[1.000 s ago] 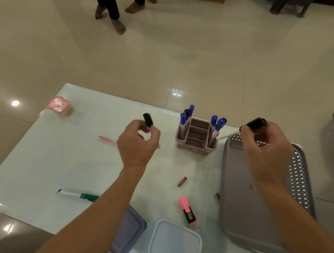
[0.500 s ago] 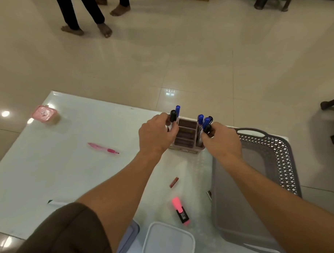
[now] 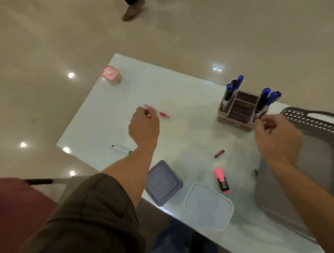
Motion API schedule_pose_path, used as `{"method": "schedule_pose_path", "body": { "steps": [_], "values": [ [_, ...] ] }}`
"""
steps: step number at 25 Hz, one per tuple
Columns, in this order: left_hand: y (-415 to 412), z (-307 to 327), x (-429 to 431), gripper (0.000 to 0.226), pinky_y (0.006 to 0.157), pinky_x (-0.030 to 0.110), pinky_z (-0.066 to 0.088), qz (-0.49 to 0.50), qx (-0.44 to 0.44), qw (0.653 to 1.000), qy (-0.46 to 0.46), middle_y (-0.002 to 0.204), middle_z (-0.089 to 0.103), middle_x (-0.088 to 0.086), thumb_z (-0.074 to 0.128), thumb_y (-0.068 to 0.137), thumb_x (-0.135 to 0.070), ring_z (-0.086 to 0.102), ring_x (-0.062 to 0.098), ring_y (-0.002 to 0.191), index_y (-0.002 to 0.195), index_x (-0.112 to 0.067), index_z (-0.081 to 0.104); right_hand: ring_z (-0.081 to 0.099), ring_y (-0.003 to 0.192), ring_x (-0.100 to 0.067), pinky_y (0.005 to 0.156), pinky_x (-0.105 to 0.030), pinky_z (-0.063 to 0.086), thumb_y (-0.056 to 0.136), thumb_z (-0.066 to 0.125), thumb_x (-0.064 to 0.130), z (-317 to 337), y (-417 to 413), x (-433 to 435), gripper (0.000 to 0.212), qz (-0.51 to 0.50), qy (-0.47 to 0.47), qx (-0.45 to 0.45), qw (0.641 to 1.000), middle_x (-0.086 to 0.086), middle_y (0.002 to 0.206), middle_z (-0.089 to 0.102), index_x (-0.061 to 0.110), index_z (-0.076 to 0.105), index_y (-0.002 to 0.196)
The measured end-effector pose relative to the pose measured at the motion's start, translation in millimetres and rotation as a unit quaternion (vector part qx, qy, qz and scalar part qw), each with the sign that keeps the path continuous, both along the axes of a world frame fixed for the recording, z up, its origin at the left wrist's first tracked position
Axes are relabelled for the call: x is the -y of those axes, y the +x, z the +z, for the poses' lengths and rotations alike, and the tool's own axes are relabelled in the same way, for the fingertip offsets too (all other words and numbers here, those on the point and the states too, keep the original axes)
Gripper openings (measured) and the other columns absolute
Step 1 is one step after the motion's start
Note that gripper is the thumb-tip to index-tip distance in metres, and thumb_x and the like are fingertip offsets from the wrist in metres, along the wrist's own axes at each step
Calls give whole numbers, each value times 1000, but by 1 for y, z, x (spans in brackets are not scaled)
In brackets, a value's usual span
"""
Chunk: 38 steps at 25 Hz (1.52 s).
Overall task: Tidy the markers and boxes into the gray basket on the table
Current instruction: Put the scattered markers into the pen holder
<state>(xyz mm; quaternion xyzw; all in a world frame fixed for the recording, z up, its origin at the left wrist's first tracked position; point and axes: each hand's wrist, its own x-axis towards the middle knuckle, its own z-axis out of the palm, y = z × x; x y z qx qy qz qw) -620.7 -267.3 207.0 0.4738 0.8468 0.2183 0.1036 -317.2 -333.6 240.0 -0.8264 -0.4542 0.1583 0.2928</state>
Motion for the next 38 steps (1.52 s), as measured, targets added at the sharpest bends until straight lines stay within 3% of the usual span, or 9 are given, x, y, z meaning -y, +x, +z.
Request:
{"method": "schedule_pose_path", "body": {
  "steps": [3, 5, 8, 12, 17, 21, 24, 33, 38],
  "values": [
    [-99, -18, 46, 40, 73, 40, 55, 188, -1, 966, -175, 97, 71, 16, 42, 99, -38, 68, 35, 85, 105, -4, 64, 63, 75, -21, 66, -29, 45, 92, 63, 28, -16, -35, 9, 12, 99, -73, -5, 992, 5, 81, 70, 22, 73, 89],
    [-124, -25, 60, 34, 69, 36, 52, 167, -1, 956, -243, 97, 70, 16, 46, 96, -32, 66, 34, 83, 104, -4, 63, 63, 74, -20, 64, -31, 48, 91, 62, 26, -30, -50, 2, 12, 158, -118, 13, 980, 4, 81, 72, 24, 72, 85],
    [-128, -34, 58, 26, 68, 33, 46, -61, -91, 960, -257, 108, 64, 6, 54, 91, -22, 62, 28, 85, 115, -16, 59, 66, 77, -20, 67, -32, 53, 90, 63, 25, -44, -62, -8, 11, 220, -154, 42, 962, 5, 85, 74, 24, 74, 91],
    [-129, -52, 59, 37, 66, 33, 46, -371, -191, 862, -287, 117, 53, -1, 61, 81, -18, 56, 22, 91, 117, -23, 57, 66, 81, -20, 69, -33, 56, 90, 63, 26, -51, -54, -6, 13, 234, -185, 69, 952, 4, 92, 74, 25, 73, 99],
    [-135, -59, 47, 23, 56, 41, 53, -452, -240, 845, -153, 93, 60, 5, 69, 80, -15, 57, 28, 82, 102, -13, 64, 68, 88, -22, 75, -35, 58, 91, 63, 26, -48, -31, -1, 18, 214, -191, 68, 955, 1, 97, 75, 22, 73, 105],
    [-125, -38, 40, 22, 65, 47, 48, -211, -176, 961, -14, 92, 58, 15, 59, 90, -14, 54, 35, 84, 108, -3, 59, 68, 80, -22, 72, -32, 54, 90, 64, 25, -34, -10, 14, 14, 184, -146, 50, 971, 1, 92, 76, 22, 75, 98],
    [-134, -23, 38, 28, 70, 47, 49, -112, -133, 984, 31, 100, 56, 17, 49, 96, -14, 53, 34, 89, 120, -3, 56, 64, 72, -16, 69, -29, 50, 91, 67, 23, -13, -4, 30, 9, 180, -121, 26, 976, 5, 86, 74, 22, 76, 94],
    [39, 32, -27, 48, 65, 25, 50, -287, 100, 925, 228, 106, 59, 4, 58, 93, -15, 60, 12, 79, 141, -13, 51, 68, 102, -32, 85, -39, 56, 90, 56, 24, -19, 4, 31, 33, 189, -271, 106, 938, -7, 110, 75, 26, 70, 120],
    [120, 77, -35, 42, 62, 21, 50, -391, 154, 862, 282, 106, 65, -3, 66, 93, -22, 65, 9, 75, 134, -15, 57, 69, 91, -28, 77, -36, 57, 90, 59, 25, -4, 12, 25, 26, 93, -135, 49, 985, 0, 99, 76, 25, 74, 111]
  ]
}}
